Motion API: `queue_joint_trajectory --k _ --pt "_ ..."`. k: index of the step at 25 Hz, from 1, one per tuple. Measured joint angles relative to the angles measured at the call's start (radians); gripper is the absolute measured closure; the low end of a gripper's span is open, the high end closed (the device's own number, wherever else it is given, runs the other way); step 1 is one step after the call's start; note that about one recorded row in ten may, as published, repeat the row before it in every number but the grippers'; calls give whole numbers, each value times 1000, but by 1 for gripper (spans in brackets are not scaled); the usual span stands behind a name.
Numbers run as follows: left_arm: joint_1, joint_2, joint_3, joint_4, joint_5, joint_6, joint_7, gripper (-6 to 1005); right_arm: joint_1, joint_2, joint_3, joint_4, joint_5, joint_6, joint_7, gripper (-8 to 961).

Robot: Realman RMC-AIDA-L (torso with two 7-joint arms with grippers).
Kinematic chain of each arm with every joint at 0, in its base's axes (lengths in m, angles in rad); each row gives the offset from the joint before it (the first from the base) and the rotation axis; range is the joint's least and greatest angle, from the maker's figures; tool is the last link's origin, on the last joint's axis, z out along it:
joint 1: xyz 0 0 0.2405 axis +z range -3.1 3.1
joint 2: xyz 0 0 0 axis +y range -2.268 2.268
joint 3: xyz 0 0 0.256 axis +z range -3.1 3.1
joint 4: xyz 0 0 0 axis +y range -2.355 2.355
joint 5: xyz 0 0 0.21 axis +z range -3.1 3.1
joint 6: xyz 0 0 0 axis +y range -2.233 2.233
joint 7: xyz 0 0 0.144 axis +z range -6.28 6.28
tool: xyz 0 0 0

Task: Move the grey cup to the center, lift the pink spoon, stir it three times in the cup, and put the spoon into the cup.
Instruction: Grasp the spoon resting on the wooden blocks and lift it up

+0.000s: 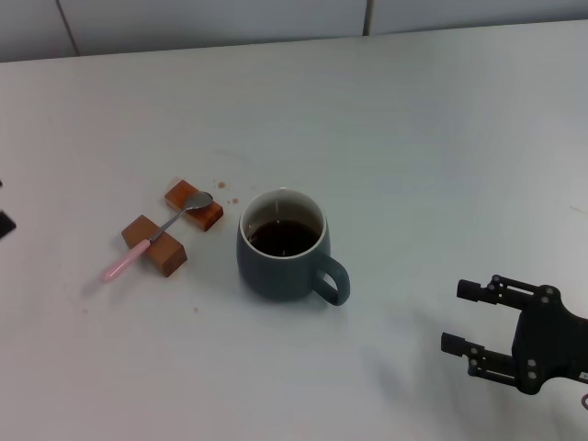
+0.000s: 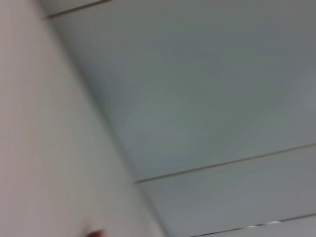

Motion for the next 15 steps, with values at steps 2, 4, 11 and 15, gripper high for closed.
queue_joint_trajectory --k 2,4,11,15 --pt "9 5 12 23 48 -28 -80 205 0 0 0 0 0 1 0 269" --pt "22 9 12 25 73 -41 -142 205 1 0 0 0 2 1 0 269" --pt "29 -10 64 20 174 -84 -243 207 16 2 0 4 1 3 0 268" --pt "16 -25 74 -41 204 -119 -258 207 17 2 0 4 1 3 0 268"
